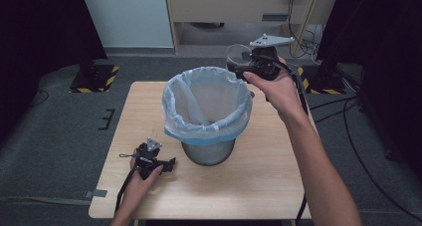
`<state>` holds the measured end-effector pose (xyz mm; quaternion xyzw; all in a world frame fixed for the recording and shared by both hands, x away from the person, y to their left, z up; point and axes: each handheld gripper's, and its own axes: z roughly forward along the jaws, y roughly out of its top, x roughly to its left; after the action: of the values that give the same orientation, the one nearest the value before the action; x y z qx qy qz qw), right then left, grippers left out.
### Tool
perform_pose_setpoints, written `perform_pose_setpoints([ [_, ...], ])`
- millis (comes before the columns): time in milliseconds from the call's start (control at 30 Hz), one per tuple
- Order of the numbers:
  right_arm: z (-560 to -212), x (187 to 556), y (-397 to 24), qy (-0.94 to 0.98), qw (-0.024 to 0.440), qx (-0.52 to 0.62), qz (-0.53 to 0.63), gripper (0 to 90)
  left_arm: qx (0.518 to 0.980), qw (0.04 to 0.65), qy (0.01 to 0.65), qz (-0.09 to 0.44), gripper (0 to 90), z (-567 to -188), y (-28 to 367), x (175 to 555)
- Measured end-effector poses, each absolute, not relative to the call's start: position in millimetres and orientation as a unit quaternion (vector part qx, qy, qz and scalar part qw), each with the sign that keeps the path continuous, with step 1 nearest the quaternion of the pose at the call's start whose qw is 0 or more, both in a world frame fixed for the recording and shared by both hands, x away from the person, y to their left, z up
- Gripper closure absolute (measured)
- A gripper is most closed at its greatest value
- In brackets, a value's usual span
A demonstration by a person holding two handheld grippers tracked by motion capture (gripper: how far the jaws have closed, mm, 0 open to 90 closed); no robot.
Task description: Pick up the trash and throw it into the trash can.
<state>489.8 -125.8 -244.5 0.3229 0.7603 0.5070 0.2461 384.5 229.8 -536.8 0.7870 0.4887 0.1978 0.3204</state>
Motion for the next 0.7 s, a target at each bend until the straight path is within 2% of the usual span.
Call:
perform_pose_setpoints([
  [700,-252.1,485.9,-114.0,0.77,0.228,0.308,0.509,35.4,0.787,0.32,0.489,0.198,0.0,-536.9,229.8,384.5],
])
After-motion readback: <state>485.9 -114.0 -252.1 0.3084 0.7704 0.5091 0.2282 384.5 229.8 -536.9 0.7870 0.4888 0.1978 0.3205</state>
